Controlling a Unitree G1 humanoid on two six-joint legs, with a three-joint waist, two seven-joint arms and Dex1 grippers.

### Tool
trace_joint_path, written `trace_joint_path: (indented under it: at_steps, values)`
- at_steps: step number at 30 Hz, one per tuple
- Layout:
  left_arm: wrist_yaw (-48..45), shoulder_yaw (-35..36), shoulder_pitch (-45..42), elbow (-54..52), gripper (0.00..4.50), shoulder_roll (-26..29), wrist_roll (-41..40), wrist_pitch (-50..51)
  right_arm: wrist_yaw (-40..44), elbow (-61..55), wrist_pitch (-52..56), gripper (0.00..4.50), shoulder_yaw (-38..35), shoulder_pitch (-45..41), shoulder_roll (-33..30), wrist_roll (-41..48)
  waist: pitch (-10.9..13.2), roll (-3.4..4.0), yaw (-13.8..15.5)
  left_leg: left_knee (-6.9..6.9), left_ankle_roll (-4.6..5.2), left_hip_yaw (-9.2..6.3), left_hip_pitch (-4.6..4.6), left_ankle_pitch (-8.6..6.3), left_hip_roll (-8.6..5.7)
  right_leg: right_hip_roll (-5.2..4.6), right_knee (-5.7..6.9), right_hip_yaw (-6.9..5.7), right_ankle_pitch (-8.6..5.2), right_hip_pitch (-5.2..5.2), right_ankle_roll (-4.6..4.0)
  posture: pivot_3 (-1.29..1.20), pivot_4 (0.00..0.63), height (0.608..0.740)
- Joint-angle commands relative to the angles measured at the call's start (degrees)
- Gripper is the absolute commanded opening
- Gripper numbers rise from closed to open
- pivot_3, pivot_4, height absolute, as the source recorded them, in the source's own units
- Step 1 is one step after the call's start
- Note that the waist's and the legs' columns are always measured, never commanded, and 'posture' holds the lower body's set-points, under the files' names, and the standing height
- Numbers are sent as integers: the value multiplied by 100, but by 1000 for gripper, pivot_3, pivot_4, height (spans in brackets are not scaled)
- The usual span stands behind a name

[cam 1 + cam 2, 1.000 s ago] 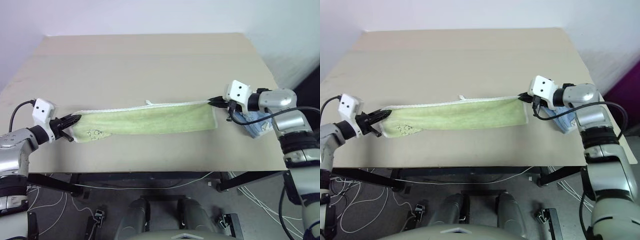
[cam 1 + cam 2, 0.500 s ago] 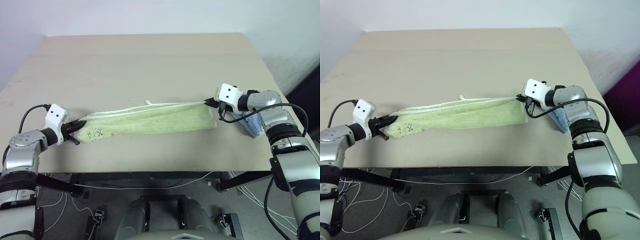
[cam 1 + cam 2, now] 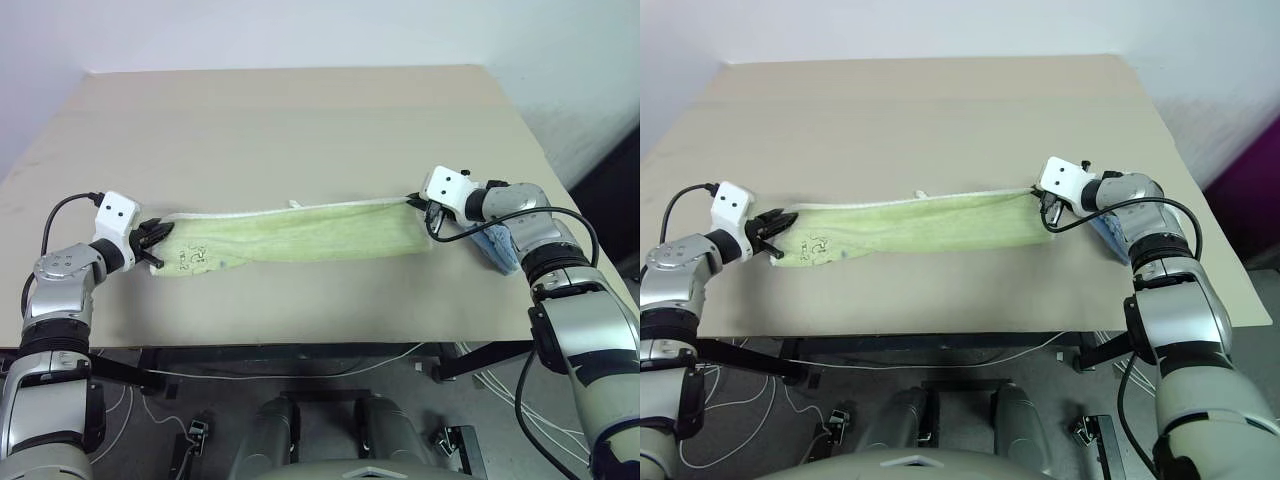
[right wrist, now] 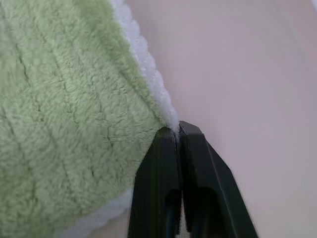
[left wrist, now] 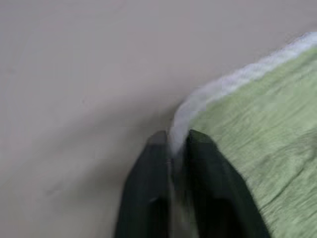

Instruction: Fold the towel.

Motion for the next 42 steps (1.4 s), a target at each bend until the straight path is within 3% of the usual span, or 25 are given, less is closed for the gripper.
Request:
trace_joint_path:
  at_steps: [1,8,10,14,17,21,27,35,42]
  values:
    - [-75,121,-42,-52,2051,110,-52,-43,-43,-44,-31,1359,-160,-140,-86,75,0,0,6,0,0,0,0,0,0,0,0,0,0,0,0,0,150,740]
    - [315,287,0,108,4454,221,25,-164,-432,-251,-153,3801,-334,-102,-285,92,0,0,1,1,0,-1,0,0,0,0,1,0,0,-1,0,0,150,740]
    - [357,449,36,69,4500,224,-136,-152,-571,-447,-227,4474,-425,-31,-384,144,0,0,2,0,0,1,0,0,0,-1,2,2,0,-4,0,0,150,740]
    - [599,762,208,-136,4500,293,-280,-83,-603,-1257,-41,4474,-786,343,-615,500,0,0,5,0,0,0,-3,0,0,-2,2,3,0,-7,0,0,150,740]
    - [877,985,379,-277,4500,396,-285,-167,-412,-2554,900,4474,-1289,1029,-690,1188,-1,-2,13,0,1,-1,-4,-1,1,-4,2,3,0,-5,0,0,150,740]
    - [477,1213,1022,-1342,4500,341,-644,-349,-417,-5321,3656,4474,-1989,2517,-553,2647,-2,-3,47,0,2,-6,-8,-1,2,-14,3,4,0,-3,0,0,150,740]
    - [148,1339,1825,-2668,4500,221,-1084,-13,-1963,-7874,7472,4474,-3211,3886,236,4914,-7,-6,53,0,2,-11,-8,-1,3,-22,4,9,0,-3,-1,0,150,740]
    - [-558,779,2049,-3881,4500,41,-1442,449,-4330,-8687,9919,4474,-4668,4276,1742,7510,-11,-5,60,-4,2,-15,-8,-2,2,-24,-3,5,0,3,-1,0,150,740]
    - [-869,261,2093,-4472,4500,-192,-1507,759,-6379,-8384,9978,4474,-4872,4491,2533,8849,-12,-4,22,-9,3,-14,-5,-2,2,-18,-4,6,0,2,-1,0,150,740]
